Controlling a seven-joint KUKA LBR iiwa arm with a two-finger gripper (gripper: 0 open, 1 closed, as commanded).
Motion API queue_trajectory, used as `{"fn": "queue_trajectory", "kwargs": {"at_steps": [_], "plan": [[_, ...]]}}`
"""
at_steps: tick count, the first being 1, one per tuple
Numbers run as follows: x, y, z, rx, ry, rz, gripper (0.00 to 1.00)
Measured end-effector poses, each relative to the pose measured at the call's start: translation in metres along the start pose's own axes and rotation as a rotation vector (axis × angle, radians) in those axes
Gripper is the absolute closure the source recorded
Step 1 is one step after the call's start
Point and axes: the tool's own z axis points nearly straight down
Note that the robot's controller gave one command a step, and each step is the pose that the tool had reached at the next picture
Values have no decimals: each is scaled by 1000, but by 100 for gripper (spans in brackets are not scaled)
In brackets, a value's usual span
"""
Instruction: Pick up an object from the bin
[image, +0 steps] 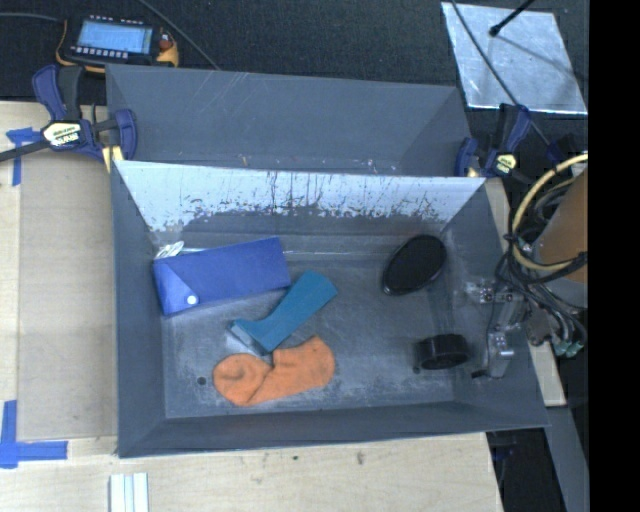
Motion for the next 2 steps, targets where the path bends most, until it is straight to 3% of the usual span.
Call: {"fn": "queue_trajectory", "kwargs": {"at_steps": [1, 2], "plan": [[-25, -7, 76, 1, -4, 14, 0], [-23, -9, 95, 0, 0, 73, 0]]}}
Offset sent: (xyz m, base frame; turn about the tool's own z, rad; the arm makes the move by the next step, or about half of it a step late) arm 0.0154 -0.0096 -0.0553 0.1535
